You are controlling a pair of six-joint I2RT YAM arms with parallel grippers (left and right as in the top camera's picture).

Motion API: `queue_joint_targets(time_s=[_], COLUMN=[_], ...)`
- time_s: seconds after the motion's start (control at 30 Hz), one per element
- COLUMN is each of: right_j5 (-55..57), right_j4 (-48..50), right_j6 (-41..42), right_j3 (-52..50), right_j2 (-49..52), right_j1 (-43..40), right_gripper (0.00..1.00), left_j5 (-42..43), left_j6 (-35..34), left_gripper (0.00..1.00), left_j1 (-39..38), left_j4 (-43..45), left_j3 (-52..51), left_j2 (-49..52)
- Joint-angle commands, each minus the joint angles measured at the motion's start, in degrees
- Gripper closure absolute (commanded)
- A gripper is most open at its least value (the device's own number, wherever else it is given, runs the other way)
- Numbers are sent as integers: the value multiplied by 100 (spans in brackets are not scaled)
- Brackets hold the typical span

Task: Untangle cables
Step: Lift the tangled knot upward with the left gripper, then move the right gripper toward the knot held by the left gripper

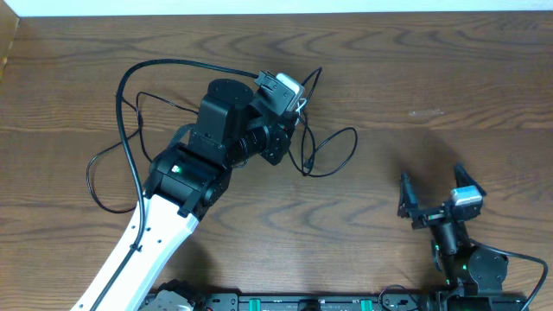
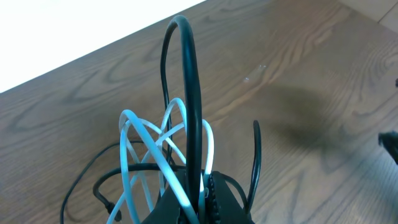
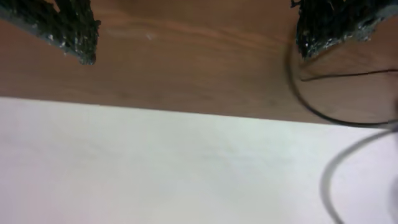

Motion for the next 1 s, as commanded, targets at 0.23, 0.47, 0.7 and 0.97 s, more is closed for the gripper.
queue_joint_targets(time_s=[0.23, 0.47, 0.7, 0.97], right_j5=[-1016, -3224, -4363, -5064], right_j4=[-1075, -2483, -2966, -2907], right_j6=[155, -2041, -2638, -2736], right_j3=[1276, 2918, 3598, 3595], right_j2=[413, 2221, 4022, 4999], right_j1=[11, 13, 13, 13], right_gripper=[1, 1, 1, 1], left_j5=[94, 96, 96, 1019], left_j6=[-46, -46, -42, 815], left_gripper=[92, 92, 92, 93], left_j1=[28, 28, 28, 28], left_j4=[26, 22, -63, -619], left_j3=[144, 144, 144, 144], left_j2=[-4, -2, -2, -2])
